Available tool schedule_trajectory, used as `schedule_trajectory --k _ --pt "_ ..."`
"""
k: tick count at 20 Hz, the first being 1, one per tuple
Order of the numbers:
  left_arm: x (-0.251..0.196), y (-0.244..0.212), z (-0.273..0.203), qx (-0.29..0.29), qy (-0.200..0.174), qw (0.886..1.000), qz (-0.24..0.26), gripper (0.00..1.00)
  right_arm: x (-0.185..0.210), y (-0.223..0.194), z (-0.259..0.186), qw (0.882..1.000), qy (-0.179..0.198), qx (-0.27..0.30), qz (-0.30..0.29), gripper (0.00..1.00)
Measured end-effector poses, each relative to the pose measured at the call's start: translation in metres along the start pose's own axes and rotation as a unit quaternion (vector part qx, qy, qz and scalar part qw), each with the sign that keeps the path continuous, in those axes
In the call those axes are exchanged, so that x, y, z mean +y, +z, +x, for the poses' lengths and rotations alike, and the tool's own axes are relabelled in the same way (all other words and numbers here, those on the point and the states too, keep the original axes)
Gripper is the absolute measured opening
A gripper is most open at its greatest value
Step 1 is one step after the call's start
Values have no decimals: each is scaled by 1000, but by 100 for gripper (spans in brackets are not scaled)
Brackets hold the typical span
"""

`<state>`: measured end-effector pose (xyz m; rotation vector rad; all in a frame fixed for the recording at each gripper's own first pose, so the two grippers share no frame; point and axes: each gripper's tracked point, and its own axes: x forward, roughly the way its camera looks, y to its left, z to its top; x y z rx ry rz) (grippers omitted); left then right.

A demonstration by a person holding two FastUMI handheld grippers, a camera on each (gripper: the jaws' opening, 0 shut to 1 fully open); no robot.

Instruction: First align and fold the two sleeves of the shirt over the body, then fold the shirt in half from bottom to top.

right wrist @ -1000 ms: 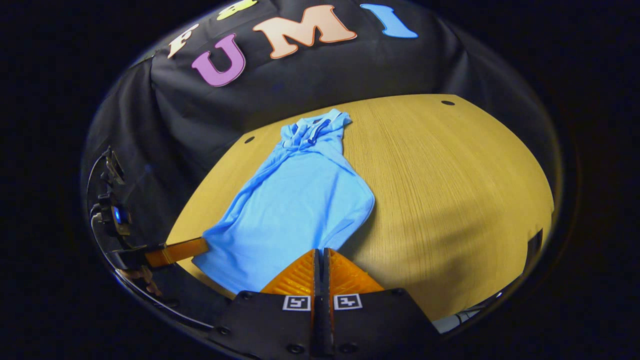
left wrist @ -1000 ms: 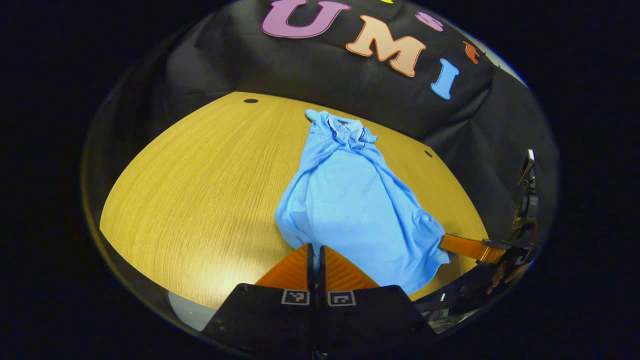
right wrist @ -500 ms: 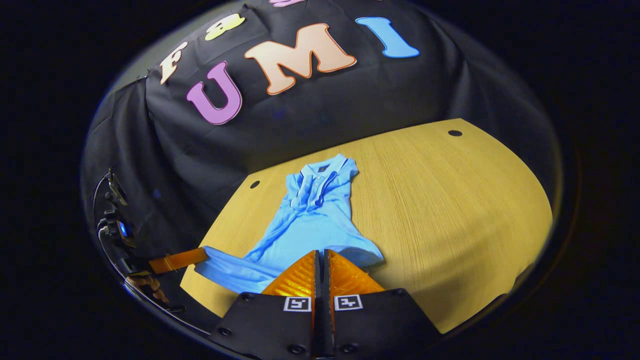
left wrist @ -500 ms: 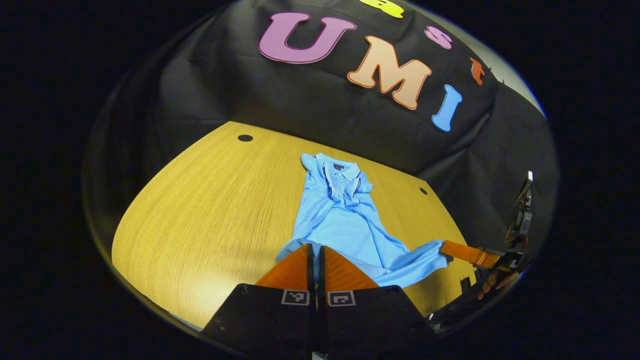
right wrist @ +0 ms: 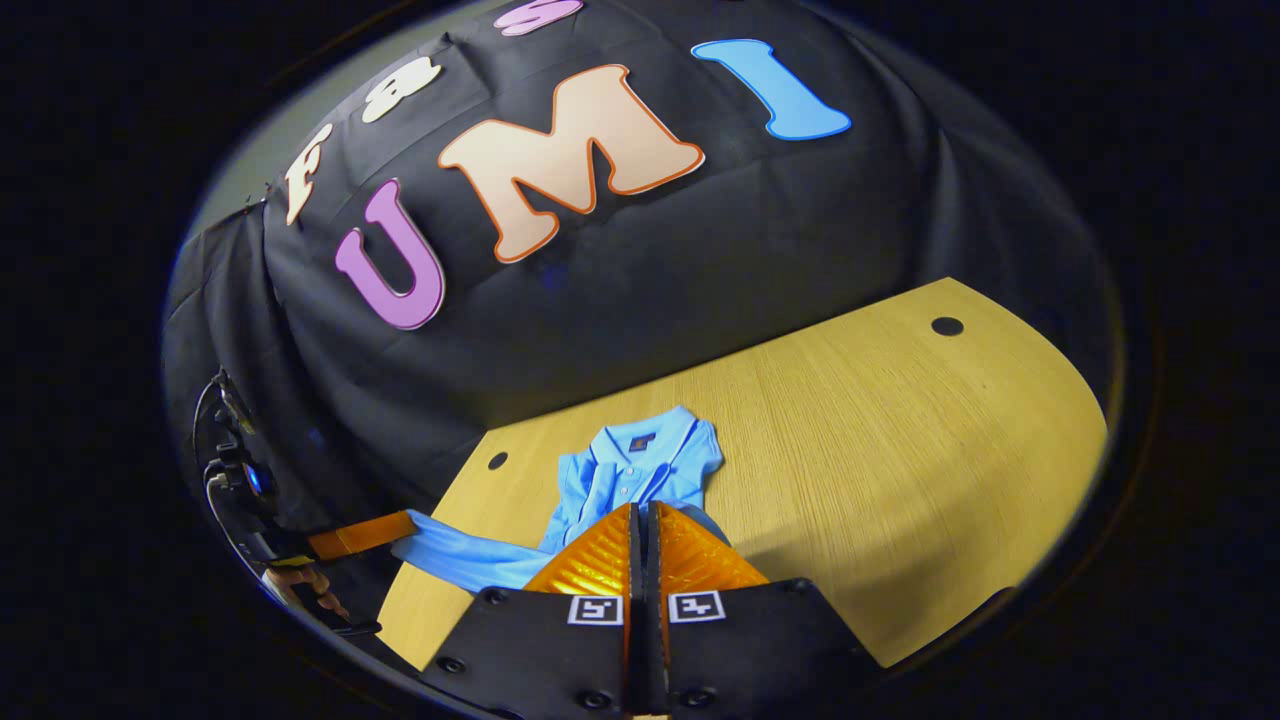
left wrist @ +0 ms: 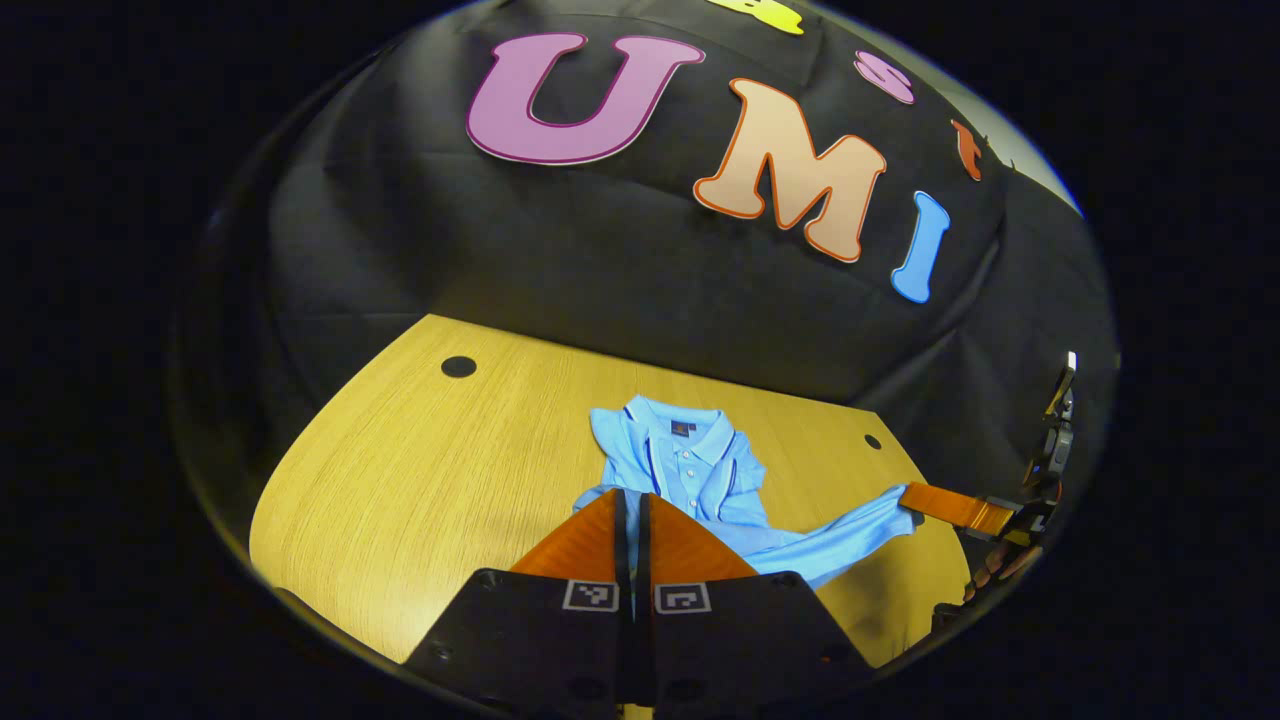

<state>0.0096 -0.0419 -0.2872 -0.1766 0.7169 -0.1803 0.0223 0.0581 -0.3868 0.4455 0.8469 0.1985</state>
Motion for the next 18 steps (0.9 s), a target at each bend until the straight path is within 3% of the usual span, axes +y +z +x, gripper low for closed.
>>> schedule_trajectory --k 5,10,14,17,18 --pt "14 25 79 -1 20 1000 -19 0 -21 26 82 1000 -5 1 8 2" --pt "47 7 151 33 65 997 -18 0 -57 8 159 999 -38 35 0 2" --pt "73 5 156 21 125 992 -27 0 -65 -1 168 998 -45 42 -24 3" --pt "53 39 114 -44 107 993 -24 75 -50 27 133 995 -40 -21 -94 100" --pt "50 50 97 -68 110 992 -2 100 -38 40 113 991 -36 -51 -115 97"
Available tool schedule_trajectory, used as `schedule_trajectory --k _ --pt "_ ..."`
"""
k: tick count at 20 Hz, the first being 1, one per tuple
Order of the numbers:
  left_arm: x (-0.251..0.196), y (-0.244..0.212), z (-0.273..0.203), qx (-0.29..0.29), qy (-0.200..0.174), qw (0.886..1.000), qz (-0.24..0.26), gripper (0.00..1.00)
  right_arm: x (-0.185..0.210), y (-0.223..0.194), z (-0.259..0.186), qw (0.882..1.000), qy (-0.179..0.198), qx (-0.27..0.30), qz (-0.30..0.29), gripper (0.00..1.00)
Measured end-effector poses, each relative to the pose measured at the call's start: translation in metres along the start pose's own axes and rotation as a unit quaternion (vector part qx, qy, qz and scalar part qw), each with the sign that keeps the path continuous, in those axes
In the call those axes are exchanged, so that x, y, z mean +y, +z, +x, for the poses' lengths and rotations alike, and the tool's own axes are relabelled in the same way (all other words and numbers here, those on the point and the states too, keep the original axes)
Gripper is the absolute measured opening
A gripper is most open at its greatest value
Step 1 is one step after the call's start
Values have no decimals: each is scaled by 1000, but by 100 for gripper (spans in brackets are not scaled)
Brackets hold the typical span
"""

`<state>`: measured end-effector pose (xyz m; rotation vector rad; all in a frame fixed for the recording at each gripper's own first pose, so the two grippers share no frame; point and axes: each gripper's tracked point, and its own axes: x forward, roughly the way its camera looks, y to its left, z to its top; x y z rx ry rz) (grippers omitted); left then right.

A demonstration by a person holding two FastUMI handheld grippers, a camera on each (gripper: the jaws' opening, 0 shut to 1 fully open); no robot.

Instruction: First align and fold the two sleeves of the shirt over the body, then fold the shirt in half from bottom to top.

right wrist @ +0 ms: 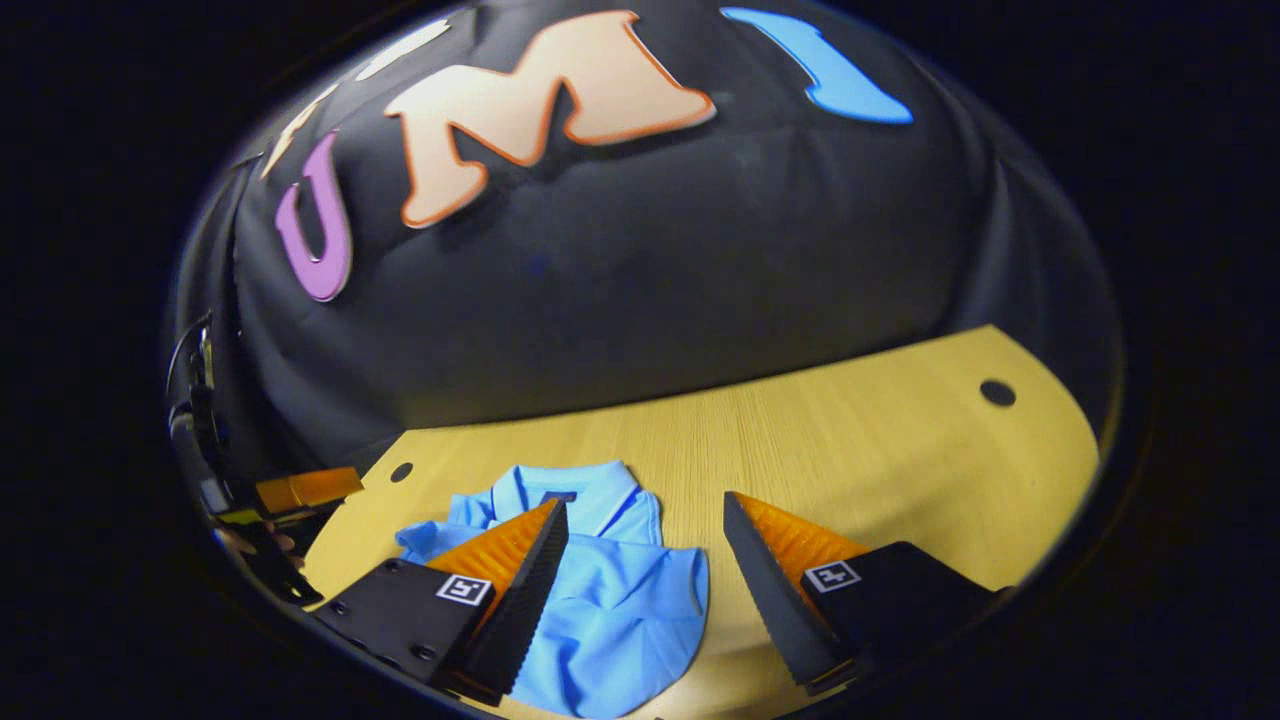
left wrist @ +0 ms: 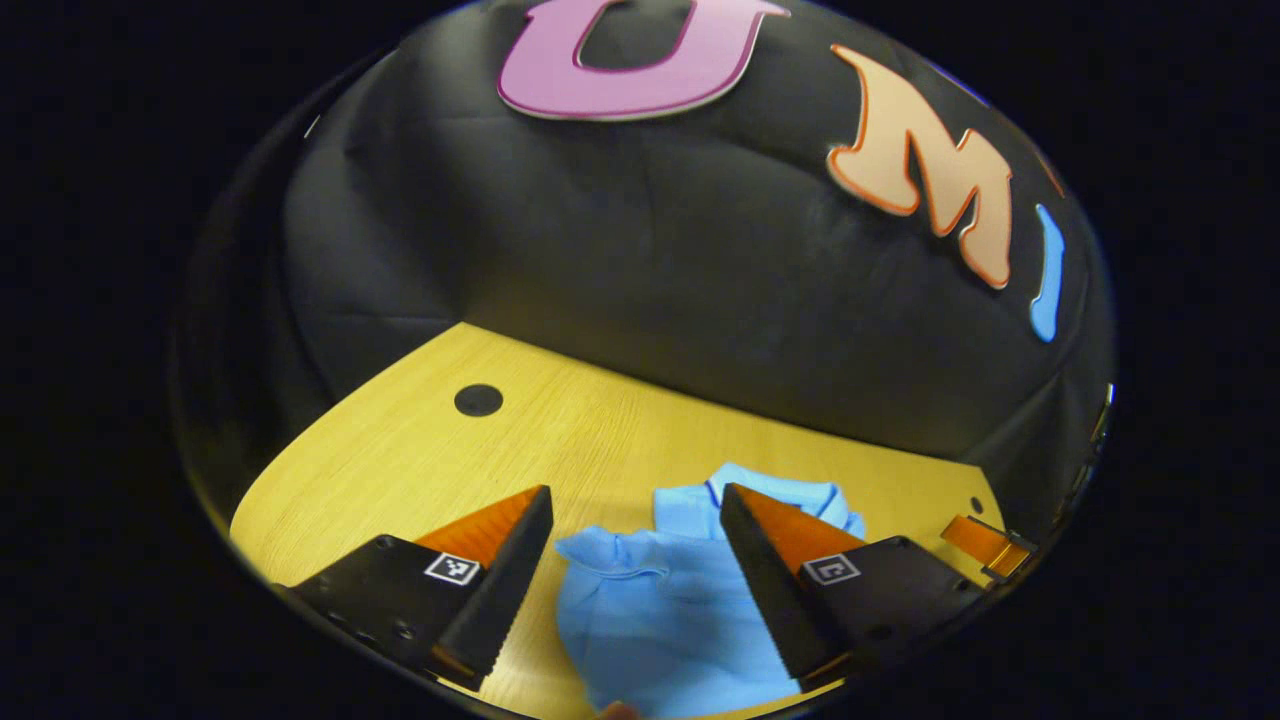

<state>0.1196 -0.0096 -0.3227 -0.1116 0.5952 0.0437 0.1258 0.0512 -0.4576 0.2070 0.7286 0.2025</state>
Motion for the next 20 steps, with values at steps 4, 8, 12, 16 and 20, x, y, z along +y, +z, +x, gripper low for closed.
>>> schedule_trajectory --k 4,8,12,16,20 --pt "-8 52 -92 -95 -7 992 88 96 28 56 -106 992 -6 -112 -55 98" --pt "-21 68 -187 -148 -28 983 104 95 57 72 -214 983 -10 -160 -94 97" --pt "-22 74 -280 -182 -42 976 109 95 86 65 -302 981 -6 -175 -78 97" --pt "-22 72 -344 -201 -54 971 115 95 104 65 -364 977 -18 -194 -83 97" --pt "-31 68 -389 -211 -70 967 125 95 123 69 -413 971 -14 -219 -92 97"
